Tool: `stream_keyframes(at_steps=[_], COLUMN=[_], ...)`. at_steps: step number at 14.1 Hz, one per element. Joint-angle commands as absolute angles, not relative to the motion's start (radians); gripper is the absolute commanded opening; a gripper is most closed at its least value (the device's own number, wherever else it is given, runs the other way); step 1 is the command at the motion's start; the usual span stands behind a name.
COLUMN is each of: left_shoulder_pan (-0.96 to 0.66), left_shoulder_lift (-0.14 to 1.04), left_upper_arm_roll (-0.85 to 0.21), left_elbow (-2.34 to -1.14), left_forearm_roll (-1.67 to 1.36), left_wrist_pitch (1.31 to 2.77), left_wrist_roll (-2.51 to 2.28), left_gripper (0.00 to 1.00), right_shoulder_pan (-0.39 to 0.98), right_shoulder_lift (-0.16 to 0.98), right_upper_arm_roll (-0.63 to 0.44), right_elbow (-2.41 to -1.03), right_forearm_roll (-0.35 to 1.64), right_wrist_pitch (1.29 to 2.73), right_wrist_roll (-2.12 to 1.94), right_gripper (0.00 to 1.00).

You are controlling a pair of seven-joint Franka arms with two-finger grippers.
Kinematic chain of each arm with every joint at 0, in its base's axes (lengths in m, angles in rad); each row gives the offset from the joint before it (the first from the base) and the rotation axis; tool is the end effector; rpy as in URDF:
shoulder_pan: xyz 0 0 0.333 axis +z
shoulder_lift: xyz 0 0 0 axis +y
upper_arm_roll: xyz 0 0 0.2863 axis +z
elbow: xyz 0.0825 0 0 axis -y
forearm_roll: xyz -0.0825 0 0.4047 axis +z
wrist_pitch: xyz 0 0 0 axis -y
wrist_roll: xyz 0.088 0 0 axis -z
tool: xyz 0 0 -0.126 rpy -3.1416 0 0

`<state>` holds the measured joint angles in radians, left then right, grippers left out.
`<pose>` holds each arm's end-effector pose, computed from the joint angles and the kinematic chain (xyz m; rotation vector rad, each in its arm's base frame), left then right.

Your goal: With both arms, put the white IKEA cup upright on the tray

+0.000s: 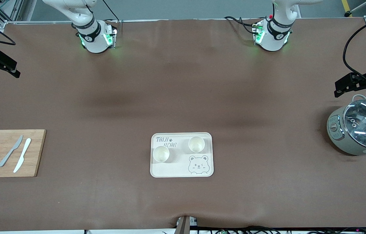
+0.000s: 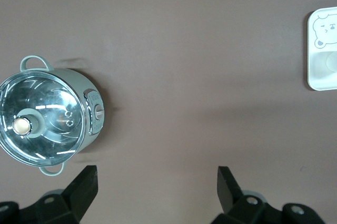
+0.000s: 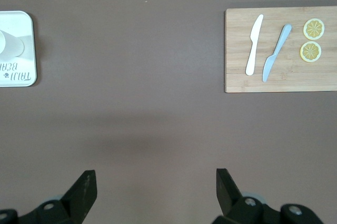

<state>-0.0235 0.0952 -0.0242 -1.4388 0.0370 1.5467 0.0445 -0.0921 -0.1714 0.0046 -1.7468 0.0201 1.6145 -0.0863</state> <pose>0.5999 -0.0233 0.5827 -3.1037 0.1412 -0.0199 0.5286 -0.0437 0.5874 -3.1251 0.0027 -0.0635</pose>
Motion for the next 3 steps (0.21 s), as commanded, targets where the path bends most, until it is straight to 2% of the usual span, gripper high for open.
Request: stream_keyframes(at_steps=[1, 3], left_shoulder_pan=[-0.017, -0.017], left_shoulder_lift=[0.095, 0.095], left_upper_arm_roll=[-0.029, -0.029], left_elbow=[-1.431, -1.431], left_forearm_roll=[0.021, 0.021], left_wrist_pitch=[1.539, 1.539], left_wrist_roll=[0.058, 0.057], left_gripper=[1.0, 1.0], right_shoulder_pan=[-0.089, -0.087], right_shoulder_lift=[-0.156, -0.156], right_upper_arm_roll=[0.003, 0.003], right_elbow=[-1.727, -1.72], right_forearm_roll=[0.021, 0.021], right_wrist_pitch=[1.603, 1.601], right_wrist_roll=[-0.094, -0.094], right_gripper=[1.0, 1.0])
